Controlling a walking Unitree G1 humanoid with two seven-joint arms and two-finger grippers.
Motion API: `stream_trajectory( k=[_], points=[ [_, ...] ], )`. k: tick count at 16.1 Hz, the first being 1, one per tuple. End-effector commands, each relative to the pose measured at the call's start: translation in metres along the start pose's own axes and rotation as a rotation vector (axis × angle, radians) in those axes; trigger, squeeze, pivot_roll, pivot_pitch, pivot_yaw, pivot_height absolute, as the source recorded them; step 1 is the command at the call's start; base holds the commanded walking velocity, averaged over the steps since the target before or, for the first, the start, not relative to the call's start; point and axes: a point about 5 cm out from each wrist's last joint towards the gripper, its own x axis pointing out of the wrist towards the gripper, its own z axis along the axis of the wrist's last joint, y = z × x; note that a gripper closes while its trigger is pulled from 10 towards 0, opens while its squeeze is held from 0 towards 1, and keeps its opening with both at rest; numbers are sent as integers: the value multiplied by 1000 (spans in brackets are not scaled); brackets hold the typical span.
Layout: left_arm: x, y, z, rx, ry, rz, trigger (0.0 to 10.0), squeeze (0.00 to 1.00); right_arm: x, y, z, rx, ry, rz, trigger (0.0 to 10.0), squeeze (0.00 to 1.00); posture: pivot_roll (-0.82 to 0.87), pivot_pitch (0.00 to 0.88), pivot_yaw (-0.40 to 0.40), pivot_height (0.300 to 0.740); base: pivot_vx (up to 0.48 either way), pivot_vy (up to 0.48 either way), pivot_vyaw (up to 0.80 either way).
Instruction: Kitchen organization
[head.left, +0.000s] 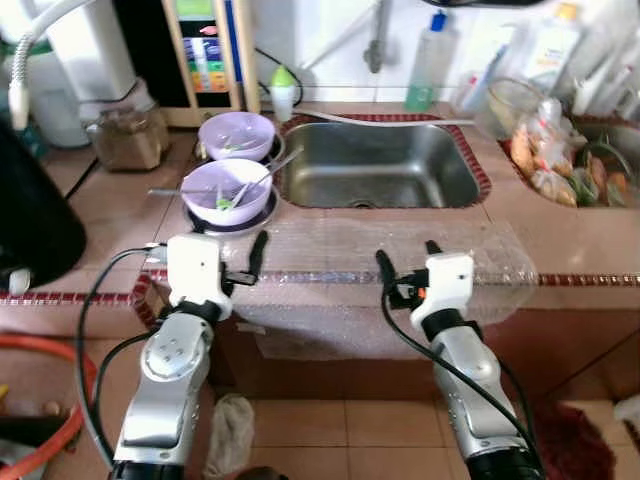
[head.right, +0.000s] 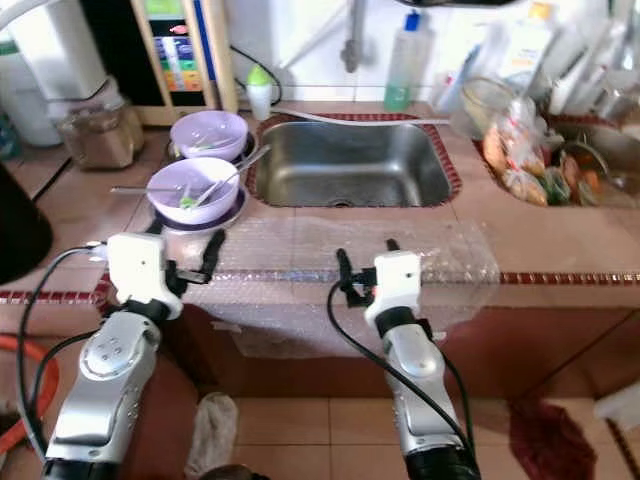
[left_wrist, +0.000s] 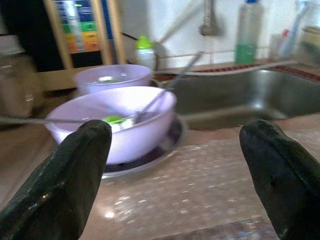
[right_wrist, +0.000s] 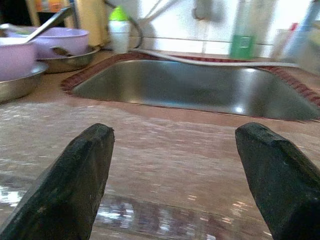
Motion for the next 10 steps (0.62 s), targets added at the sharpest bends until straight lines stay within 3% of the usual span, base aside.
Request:
stream_trajectory(
  k=[1,4,7,10],
  points=[
    [3,-3,-1,-9,13,-22,10000,0,1,-4,7,-14,-31,-22,10000,0,-11,0,76,740,0,-319,0],
    [-1,1,-5,-18,31,-9,10000,0,6,-2,12,0,-45,-36,10000,0,5,0,48,740,0,-317,0],
    [-5,-3,-7,-21,24,32,10000,0,12,0,11,-25,-28,42,10000,0,38,0,-3,740,0,-294,0],
    [-1,3,-11,-28,30,90,10000,0,20,2,16,-45,-46,73,10000,0,48,0,-17,740,0,0,0]
  ],
)
